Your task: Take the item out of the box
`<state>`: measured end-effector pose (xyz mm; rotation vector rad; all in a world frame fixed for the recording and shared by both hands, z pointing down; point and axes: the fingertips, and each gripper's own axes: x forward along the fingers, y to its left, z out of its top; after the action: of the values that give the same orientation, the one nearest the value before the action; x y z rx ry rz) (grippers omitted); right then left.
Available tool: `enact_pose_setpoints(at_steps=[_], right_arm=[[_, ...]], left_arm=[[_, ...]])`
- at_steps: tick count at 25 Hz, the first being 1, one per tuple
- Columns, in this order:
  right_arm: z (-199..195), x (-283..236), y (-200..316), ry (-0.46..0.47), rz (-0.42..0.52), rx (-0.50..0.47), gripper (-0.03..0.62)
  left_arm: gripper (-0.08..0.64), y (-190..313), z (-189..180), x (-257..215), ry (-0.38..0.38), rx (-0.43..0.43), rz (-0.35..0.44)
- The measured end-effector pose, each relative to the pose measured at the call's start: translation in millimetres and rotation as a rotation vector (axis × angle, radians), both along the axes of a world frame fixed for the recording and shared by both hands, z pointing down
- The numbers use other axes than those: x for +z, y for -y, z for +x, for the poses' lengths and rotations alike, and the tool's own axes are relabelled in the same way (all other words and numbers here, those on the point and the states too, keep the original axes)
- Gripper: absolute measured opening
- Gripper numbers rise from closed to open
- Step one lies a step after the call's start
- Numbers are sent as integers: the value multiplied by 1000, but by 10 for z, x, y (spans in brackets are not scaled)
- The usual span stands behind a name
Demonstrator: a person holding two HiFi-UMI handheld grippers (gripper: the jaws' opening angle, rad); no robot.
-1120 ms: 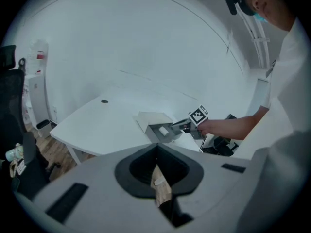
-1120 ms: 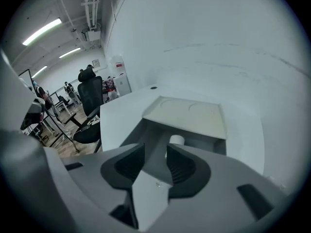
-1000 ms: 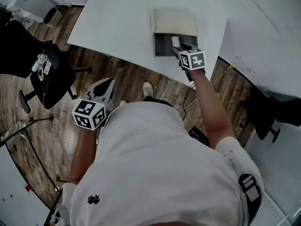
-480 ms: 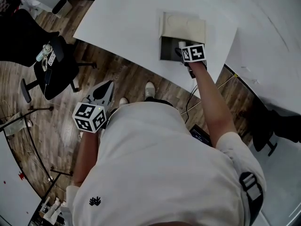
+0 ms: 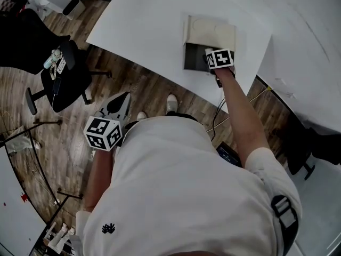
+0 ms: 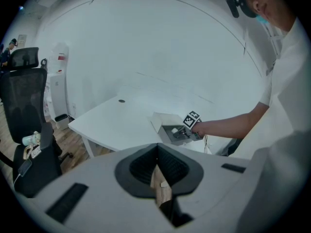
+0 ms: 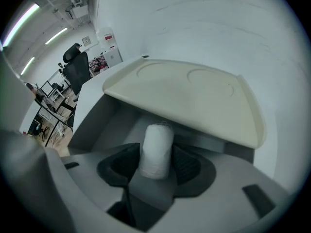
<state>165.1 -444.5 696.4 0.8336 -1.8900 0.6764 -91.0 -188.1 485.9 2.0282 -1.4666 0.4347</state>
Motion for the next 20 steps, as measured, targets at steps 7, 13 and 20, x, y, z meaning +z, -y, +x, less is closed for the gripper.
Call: enact_pose_setpoints(at_steps=[7, 13, 20], right_arm=[[16, -120, -82, 8, 35, -4, 198], [14, -304, -172, 25, 74, 38, 193], [1, -643, -306, 65, 140, 104, 190]], left_arm=[[6, -59, -82, -27, -7, 17, 14], [6, -130, -166, -35, -16, 52, 24], [6, -206, -257, -92, -27, 105, 39]])
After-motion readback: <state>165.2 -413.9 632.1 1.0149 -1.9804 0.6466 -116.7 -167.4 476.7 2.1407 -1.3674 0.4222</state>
